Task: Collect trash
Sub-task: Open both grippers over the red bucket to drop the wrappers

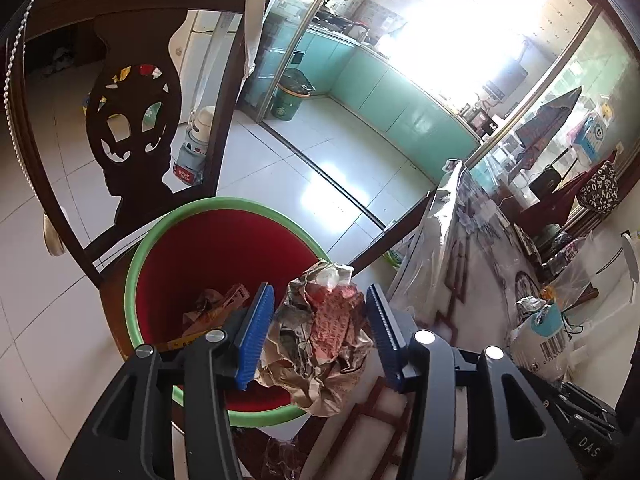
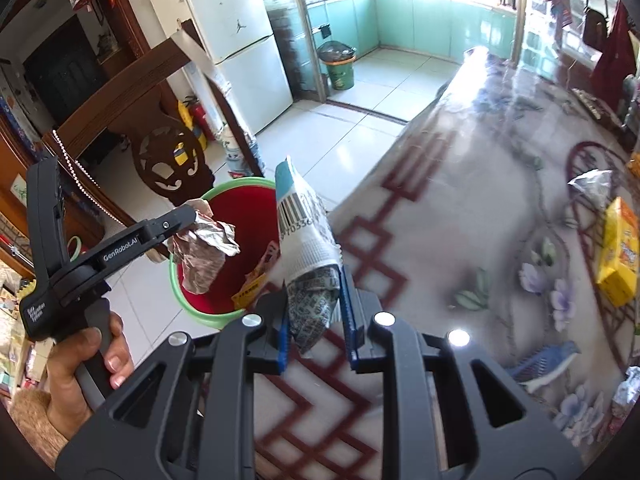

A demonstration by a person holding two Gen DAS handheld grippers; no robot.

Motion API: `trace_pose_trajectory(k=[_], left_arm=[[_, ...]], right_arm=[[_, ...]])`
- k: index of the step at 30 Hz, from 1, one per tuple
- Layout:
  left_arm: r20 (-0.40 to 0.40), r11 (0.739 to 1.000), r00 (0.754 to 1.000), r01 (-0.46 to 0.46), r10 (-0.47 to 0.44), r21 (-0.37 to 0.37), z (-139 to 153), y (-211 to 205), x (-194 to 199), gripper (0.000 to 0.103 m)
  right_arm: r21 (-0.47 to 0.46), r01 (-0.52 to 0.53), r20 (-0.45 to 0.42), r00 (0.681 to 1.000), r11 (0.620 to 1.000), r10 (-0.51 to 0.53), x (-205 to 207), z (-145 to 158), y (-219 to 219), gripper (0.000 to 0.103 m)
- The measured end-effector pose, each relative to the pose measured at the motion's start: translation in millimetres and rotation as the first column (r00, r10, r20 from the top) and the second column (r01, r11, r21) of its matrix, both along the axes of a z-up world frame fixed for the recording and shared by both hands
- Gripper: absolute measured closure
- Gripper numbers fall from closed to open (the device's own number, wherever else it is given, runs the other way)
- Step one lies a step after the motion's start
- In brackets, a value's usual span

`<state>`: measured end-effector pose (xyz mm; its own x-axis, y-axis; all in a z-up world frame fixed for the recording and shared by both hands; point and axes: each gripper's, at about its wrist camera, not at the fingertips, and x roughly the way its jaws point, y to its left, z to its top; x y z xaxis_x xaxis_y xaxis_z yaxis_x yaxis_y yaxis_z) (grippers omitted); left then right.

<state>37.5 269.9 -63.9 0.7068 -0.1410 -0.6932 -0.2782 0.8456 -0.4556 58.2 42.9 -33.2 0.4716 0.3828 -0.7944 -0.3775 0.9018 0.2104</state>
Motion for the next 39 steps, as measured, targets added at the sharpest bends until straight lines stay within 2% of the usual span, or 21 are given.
trace_pose_trajectory(k=[1, 2, 10, 12, 13, 14, 19, 27, 31, 39], left_arm=[[0.005, 1.000, 1.000, -0.014, 0.014, -0.010, -1, 3, -1, 0.039], [0.010, 0.999, 0.999, -0.031, 0.031, -0.015, -1, 6, -3, 0.034], [0.027, 0.995, 0.995, -0.092, 0.093, -0.043, -1, 18, -9, 0.033], [0.037, 0.995, 0.995, -0.096, 0.097, -0.036, 1, 17, -11, 0.033], [0.043, 0.994, 0.994, -0.099, 0.101, -0.034, 2, 18, -11, 0.033], [0.048, 0.994, 0.993, -0.105, 0.106, -0.033, 3, 18, -12, 0.033], [0.047, 0.992, 0.992, -0.119, 0.121, -0.043, 2, 20, -14, 0.033], [0.041, 0.996, 0.995, -0.087, 0.087, -0.011, 3, 13, -9, 0.033], [0.036, 0.996, 0.995, -0.092, 0.093, -0.016, 3, 12, -9, 0.032], [0.027, 0.998, 0.998, -0.060, 0.060, 0.030, 5, 6, -7, 0.032]], right_arm=[[0.007, -0.007, -0.011, 1.000, 1.000, 0.007, 4, -2, 4, 0.082], [0.014, -0.013, -0.020, 1.000, 1.000, 0.013, 6, -4, 8, 0.082], [0.047, -0.072, -0.062, 0.995, 0.996, 0.074, 21, -16, 50, 0.082], [0.061, -0.084, -0.056, 0.995, 0.995, 0.088, 22, -16, 57, 0.069], [0.064, -0.086, -0.055, 0.994, 0.994, 0.090, 23, -16, 59, 0.049], [0.066, -0.083, -0.047, 0.995, 0.994, 0.086, 24, -15, 61, 0.042], [0.070, -0.068, -0.047, 0.996, 0.995, 0.072, 23, -12, 56, 0.042], [0.118, -0.016, -0.088, 0.996, 0.993, 0.027, 10, -9, 14, 0.042], [0.125, -0.021, -0.079, 0.996, 0.992, 0.031, 1, -3, 1, 0.042], [0.130, 0.027, -0.078, 0.997, 0.991, -0.017, -22, 1, -40, 0.041]])
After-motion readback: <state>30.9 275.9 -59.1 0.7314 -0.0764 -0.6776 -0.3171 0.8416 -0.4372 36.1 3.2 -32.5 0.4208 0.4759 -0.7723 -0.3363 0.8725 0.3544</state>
